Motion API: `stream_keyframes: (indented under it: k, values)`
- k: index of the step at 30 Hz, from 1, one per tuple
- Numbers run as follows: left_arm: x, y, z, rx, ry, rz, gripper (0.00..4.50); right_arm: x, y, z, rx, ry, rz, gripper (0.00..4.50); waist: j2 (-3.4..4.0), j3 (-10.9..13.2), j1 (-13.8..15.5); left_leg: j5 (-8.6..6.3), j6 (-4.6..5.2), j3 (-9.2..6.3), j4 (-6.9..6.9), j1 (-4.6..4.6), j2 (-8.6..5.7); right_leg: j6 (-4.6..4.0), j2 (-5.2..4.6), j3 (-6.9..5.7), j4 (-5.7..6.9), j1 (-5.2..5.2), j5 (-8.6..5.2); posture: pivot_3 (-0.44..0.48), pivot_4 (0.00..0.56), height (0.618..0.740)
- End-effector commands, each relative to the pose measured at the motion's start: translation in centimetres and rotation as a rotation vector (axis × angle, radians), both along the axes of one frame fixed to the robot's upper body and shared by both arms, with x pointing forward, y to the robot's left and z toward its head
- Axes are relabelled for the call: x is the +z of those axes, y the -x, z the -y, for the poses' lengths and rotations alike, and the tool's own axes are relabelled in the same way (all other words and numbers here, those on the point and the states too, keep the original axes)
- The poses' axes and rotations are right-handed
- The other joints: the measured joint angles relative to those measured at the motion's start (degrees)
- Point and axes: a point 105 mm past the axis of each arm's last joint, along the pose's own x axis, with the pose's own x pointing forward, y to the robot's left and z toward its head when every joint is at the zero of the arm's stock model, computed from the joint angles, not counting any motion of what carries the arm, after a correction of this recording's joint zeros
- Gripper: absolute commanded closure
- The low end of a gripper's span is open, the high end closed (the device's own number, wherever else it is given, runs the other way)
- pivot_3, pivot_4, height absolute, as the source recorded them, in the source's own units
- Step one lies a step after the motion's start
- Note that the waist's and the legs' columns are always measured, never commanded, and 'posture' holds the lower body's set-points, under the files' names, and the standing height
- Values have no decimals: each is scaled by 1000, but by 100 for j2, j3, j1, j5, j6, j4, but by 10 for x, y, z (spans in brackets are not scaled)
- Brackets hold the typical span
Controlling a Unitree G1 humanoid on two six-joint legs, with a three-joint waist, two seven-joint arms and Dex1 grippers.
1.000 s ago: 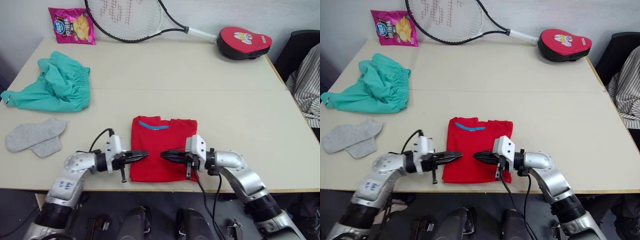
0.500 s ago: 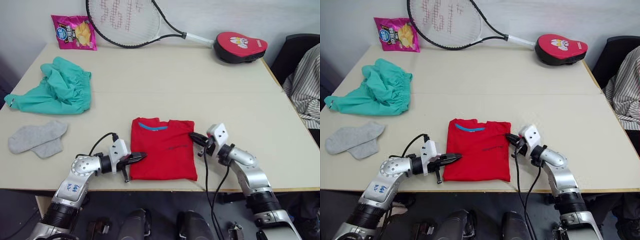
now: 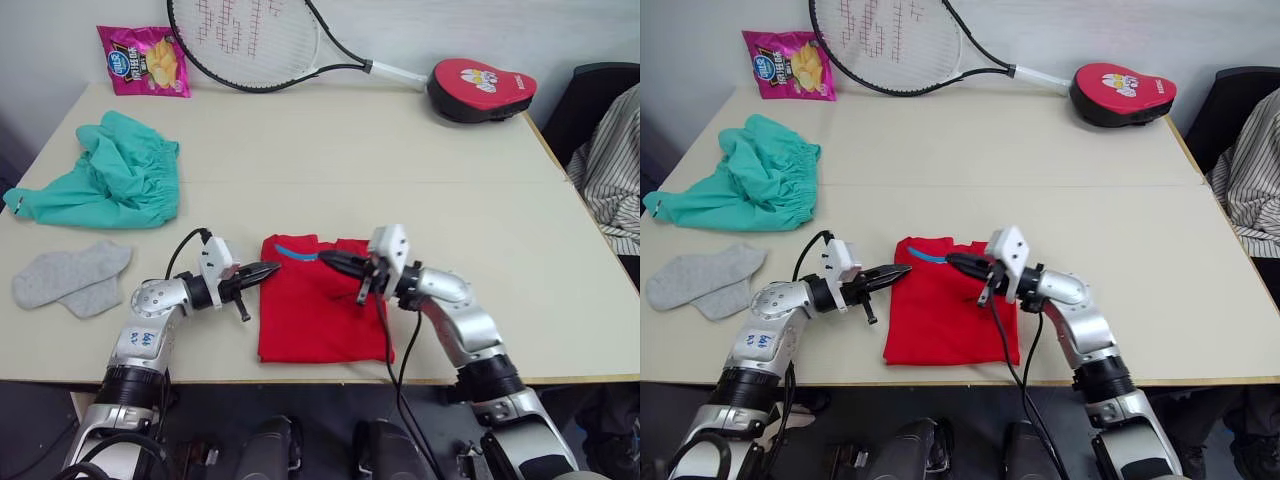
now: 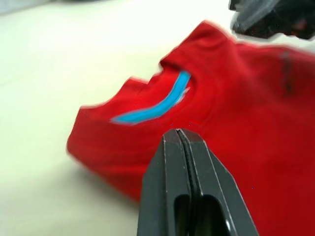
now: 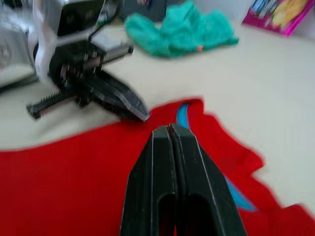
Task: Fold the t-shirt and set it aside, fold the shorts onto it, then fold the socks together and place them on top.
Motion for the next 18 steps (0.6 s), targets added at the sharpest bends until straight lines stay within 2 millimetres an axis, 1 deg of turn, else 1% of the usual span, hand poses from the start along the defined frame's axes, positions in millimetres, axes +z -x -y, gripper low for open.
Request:
stream_keyframes:
  k: [1,2,4,6,8,12,14,15,16,17,18]
  values:
    - [6,-20,5,52,5,59,4500,-8,-19,9,-87,23,34,4461,0,0,3,5,8,-2,10,-22,0,5,0,-2,4,-16,3,0,150,740]
    - [6,-26,5,83,10,67,4500,-12,-25,16,-124,30,25,4461,-1,0,-2,15,17,-2,18,-45,-2,8,3,-5,11,-34,5,0,150,740]
    - [8,-36,5,128,34,74,4500,-18,-35,28,-193,27,7,4461,-4,-2,-7,20,21,0,21,-39,-3,12,3,-9,9,-24,7,0,150,740]
    - [9,-40,6,156,53,72,4500,-21,-41,37,-237,18,-15,4461,-5,-3,-19,23,21,-4,20,-37,-3,15,3,-9,7,-20,8,0,150,740]
    - [6,-43,6,179,61,58,4500,-23,-46,46,-283,-4,-44,4461,-6,-3,-25,23,21,-5,19,-36,-3,15,-1,-6,8,-19,8,0,150,740]
    - [-9,-42,3,217,55,-9,4500,-29,-61,76,-444,-65,-153,4461,-11,-6,-27,24,20,-7,21,-29,-3,15,-3,-7,9,-11,8,0,150,740]
    - [-8,-41,-1,234,78,-7,4500,-30,-64,88,-501,-72,-159,4461,-16,-10,-36,25,20,-9,20,-20,-3,14,-5,-7,11,-3,9,0,150,740]
    - [3,-39,-1,225,135,32,4500,-27,-65,92,-514,-82,-148,4461,-16,-10,-46,24,20,-10,17,-9,-3,14,-7,-6,9,6,9,0,150,740]
    - [28,-34,0,191,256,123,4500,-20,-65,95,-517,-104,-128,4461,-16,-10,-63,23,18,-10,13,1,-3,15,-8,-5,5,15,9,0,150,740]
    - [44,-30,-2,173,339,162,4500,-12,-63,97,-507,-136,-105,4461,-16,-9,-82,20,15,-10,8,6,-3,14,-10,-3,2,19,9,0,150,740]
    - [55,-23,-2,134,354,196,4500,-1,-60,98,-484,-165,-71,4461,-16,-9,-88,18,13,-11,5,4,-2,14,-12,-2,-3,16,9,0,150,740]
